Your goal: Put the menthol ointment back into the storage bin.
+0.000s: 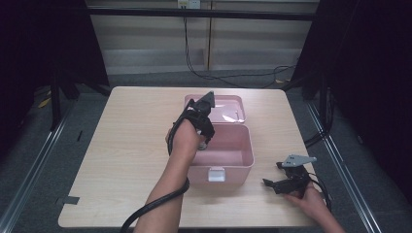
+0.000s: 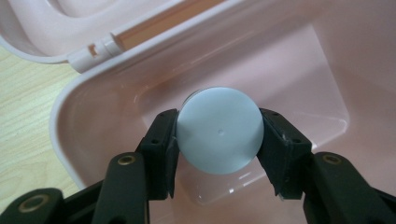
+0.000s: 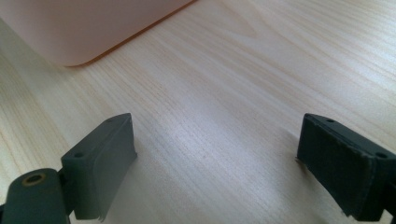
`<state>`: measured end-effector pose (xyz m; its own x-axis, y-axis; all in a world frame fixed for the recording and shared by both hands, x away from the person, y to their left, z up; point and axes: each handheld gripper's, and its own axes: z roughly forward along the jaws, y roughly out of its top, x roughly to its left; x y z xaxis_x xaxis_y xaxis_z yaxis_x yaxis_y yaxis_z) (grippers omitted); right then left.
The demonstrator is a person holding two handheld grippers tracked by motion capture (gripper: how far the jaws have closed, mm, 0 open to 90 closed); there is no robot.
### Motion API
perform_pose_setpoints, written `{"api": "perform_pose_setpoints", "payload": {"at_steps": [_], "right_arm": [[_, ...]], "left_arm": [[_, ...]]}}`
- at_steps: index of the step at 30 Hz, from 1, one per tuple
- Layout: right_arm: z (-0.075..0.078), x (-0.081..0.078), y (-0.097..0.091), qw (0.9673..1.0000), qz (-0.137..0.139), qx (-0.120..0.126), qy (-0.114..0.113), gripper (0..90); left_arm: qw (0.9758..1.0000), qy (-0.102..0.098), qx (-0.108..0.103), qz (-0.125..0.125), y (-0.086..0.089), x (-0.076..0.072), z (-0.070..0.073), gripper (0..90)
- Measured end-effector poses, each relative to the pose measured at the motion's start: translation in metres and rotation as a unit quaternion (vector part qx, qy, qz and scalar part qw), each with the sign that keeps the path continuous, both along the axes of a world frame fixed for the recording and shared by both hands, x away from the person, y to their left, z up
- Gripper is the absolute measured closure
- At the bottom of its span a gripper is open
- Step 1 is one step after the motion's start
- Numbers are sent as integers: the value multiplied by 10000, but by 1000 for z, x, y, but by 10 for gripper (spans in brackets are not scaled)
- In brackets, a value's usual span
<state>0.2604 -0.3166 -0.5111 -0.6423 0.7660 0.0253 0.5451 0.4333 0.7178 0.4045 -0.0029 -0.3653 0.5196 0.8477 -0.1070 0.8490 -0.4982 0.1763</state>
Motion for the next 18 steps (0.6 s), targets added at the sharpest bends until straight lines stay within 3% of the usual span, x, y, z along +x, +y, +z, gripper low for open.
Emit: {"api": "perform_pose_setpoints", "payload": {"at_steps": [8,10,14,18], "right_arm": [[0,0,0,10000,1,1,1,105],[0,0,0,10000,1,0,0,105],[0,0,0,10000,-1,4,5,105],[0,0,0,10000,-5,10,-2,105]], "left_arm": [[9999,45,-30,113,-1,4,-15,506],[9996,18,-78,289,-2,3,-19,506],[9993,48,-70,356,-5,4,-27,506],[9995,117,-45,299,-8,3,-35,506]]}}
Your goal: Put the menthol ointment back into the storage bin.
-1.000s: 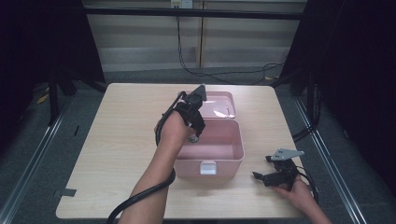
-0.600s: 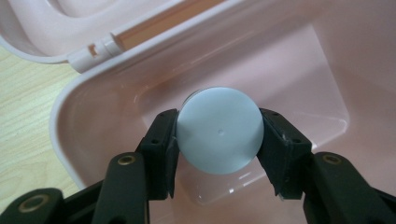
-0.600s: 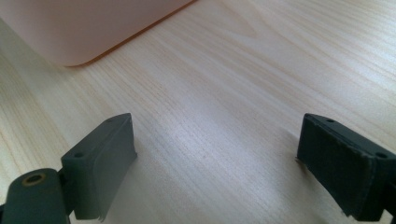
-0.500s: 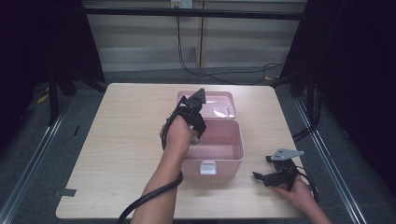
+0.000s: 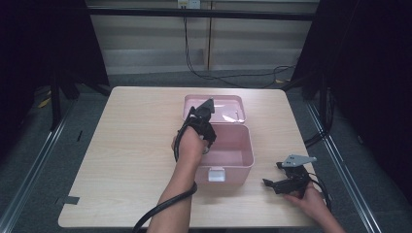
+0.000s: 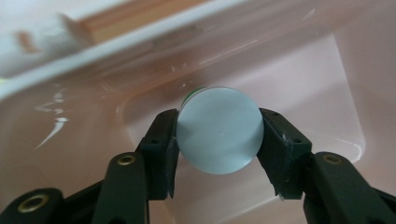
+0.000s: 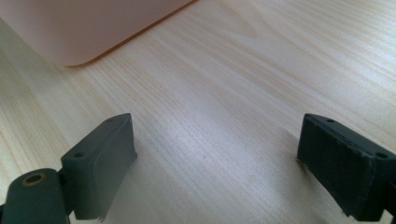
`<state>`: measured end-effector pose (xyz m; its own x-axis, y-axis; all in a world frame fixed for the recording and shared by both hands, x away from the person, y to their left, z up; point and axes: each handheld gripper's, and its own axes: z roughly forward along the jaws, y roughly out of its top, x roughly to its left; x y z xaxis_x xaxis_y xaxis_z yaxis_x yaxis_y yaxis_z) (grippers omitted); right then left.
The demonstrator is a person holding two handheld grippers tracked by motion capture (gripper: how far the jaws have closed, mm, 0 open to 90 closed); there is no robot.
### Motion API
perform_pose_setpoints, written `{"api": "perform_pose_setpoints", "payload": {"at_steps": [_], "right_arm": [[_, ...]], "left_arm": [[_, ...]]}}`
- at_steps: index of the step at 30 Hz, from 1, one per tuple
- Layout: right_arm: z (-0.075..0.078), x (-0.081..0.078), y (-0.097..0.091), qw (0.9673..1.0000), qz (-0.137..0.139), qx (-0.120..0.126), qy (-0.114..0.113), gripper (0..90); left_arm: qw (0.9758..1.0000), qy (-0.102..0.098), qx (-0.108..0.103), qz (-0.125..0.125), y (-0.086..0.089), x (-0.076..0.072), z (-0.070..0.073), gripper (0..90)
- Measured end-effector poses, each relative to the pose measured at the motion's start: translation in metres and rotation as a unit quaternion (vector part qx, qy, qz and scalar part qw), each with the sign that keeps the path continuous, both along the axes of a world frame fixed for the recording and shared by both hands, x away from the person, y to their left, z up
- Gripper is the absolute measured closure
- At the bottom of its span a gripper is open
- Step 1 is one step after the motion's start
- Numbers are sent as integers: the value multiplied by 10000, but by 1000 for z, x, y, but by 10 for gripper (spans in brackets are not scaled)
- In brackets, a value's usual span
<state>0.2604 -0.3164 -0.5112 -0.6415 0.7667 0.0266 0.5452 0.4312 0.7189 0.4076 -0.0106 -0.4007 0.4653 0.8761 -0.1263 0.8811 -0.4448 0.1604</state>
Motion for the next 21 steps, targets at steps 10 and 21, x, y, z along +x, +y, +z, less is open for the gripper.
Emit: {"api": "perform_pose_setpoints", "payload": {"at_steps": [10,21], "right_arm": [[0,0,0,10000,3,-2,-4,105],[0,0,0,10000,3,-2,-4,106]], "left_arm": [[9999,-50,-2,107,-5,-1,-11,505],[9996,-100,-32,245,-8,-1,-18,503]]}}
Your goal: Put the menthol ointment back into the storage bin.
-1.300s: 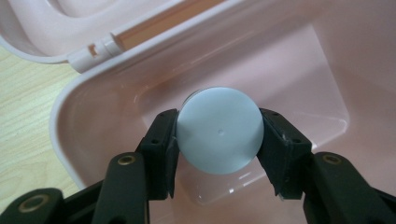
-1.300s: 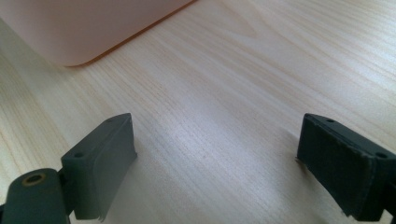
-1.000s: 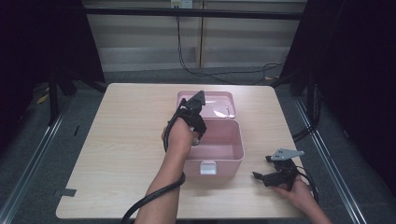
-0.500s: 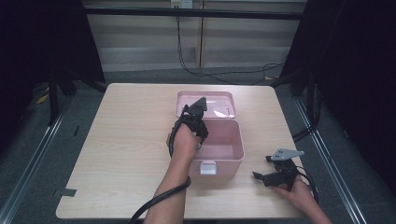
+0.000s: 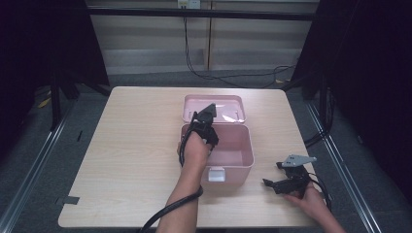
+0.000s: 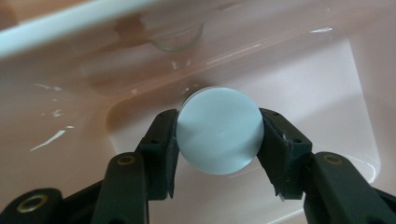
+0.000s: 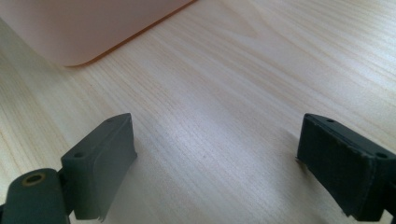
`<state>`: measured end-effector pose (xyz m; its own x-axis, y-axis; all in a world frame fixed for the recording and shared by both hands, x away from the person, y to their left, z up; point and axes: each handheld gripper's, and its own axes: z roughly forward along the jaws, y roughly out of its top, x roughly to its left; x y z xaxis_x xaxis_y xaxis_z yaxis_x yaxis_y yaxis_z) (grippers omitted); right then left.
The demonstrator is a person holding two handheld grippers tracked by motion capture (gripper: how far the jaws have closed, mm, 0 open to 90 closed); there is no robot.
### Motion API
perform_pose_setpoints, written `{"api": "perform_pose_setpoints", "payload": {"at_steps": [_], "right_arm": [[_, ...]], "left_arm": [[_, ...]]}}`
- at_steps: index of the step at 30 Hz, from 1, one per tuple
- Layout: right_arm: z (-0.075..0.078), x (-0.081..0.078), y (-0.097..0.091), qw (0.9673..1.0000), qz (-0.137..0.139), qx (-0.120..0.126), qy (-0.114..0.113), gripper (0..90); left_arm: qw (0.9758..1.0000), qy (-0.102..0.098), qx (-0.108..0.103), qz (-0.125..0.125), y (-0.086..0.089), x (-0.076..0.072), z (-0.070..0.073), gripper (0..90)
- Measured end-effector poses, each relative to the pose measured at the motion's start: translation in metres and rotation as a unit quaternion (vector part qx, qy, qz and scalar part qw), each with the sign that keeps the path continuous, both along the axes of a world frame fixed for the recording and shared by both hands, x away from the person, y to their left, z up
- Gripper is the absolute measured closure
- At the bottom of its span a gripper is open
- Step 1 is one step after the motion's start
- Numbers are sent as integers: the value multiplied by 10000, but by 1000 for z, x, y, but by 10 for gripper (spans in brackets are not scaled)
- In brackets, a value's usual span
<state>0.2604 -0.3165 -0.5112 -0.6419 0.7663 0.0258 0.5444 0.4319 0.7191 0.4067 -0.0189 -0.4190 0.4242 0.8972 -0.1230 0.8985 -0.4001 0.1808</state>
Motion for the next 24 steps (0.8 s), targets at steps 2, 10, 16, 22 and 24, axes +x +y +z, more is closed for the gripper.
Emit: {"api": "perform_pose_setpoints", "payload": {"at_steps": [2,10,16,22,24], "right_arm": [[0,0,0,10000,-1,0,-1,105],[0,0,0,10000,0,0,-2,105],[0,0,0,10000,0,-2,-2,105],[0,0,0,10000,-3,1,3,105],[0,0,0,10000,-3,0,2,105]], "left_arm": [[10000,33,-27,13,0,0,-2,503],[9999,112,-31,107,2,1,-9,503],[9999,73,-18,134,2,2,-12,502],[9999,42,-23,129,2,1,-12,500],[10000,21,-26,92,2,1,-12,500]]}}
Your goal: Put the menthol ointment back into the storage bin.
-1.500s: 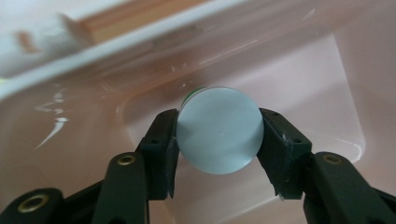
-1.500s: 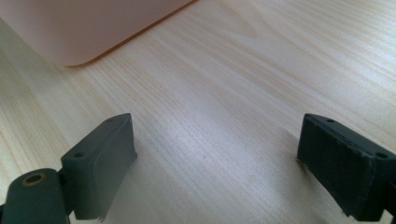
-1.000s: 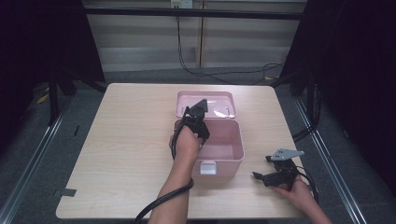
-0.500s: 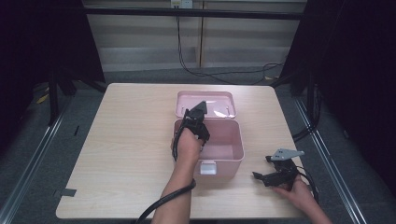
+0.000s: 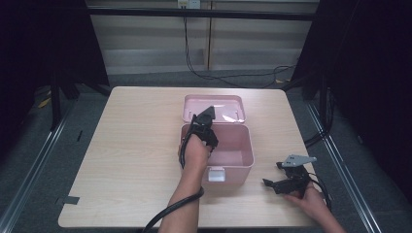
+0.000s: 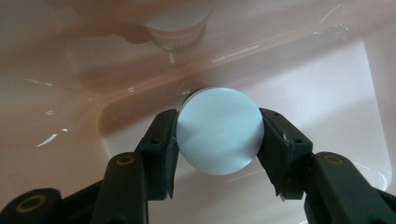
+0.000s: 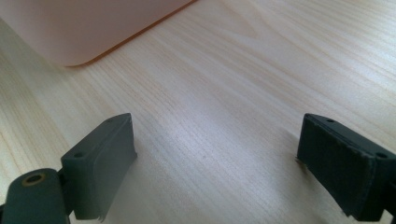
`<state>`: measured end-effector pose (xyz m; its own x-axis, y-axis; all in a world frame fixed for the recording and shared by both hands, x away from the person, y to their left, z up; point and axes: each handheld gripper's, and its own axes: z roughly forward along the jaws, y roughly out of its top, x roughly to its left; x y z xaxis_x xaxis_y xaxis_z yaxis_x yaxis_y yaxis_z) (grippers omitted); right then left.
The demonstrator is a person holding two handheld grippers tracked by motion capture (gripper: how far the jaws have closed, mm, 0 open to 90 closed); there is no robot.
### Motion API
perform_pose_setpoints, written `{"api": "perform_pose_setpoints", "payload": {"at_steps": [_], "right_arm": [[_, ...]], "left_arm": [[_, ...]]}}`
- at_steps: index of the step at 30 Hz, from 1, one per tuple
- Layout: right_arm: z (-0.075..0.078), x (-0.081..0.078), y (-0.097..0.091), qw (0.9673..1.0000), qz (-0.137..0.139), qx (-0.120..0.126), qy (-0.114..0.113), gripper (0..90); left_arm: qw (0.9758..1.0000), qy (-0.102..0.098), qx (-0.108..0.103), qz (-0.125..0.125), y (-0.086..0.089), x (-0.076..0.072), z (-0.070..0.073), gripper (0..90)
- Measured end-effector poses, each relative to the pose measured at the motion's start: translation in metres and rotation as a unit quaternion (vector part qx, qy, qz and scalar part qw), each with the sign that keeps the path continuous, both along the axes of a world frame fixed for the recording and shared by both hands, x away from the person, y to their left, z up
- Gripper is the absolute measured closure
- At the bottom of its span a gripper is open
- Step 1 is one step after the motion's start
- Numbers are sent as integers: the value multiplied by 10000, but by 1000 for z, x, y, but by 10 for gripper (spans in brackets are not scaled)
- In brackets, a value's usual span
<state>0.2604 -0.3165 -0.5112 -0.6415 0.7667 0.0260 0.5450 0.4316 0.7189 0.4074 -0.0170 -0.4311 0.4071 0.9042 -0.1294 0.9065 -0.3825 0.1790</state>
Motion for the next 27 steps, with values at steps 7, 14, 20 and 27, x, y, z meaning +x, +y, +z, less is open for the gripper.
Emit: {"api": "perform_pose_setpoints", "payload": {"at_steps": [7,14,20,27], "right_arm": [[0,0,0,10000,1,1,0,105],[0,0,0,10000,0,0,0,105],[0,0,0,10000,1,1,0,105],[0,0,0,10000,2,-1,-4,105]], "left_arm": [[10000,-64,-43,-17,0,0,2,489],[9999,-125,-74,-56,-1,-1,5,459],[9998,-151,-94,-66,-2,-1,6,404],[9997,-152,-202,-57,0,-2,12,337]]}}
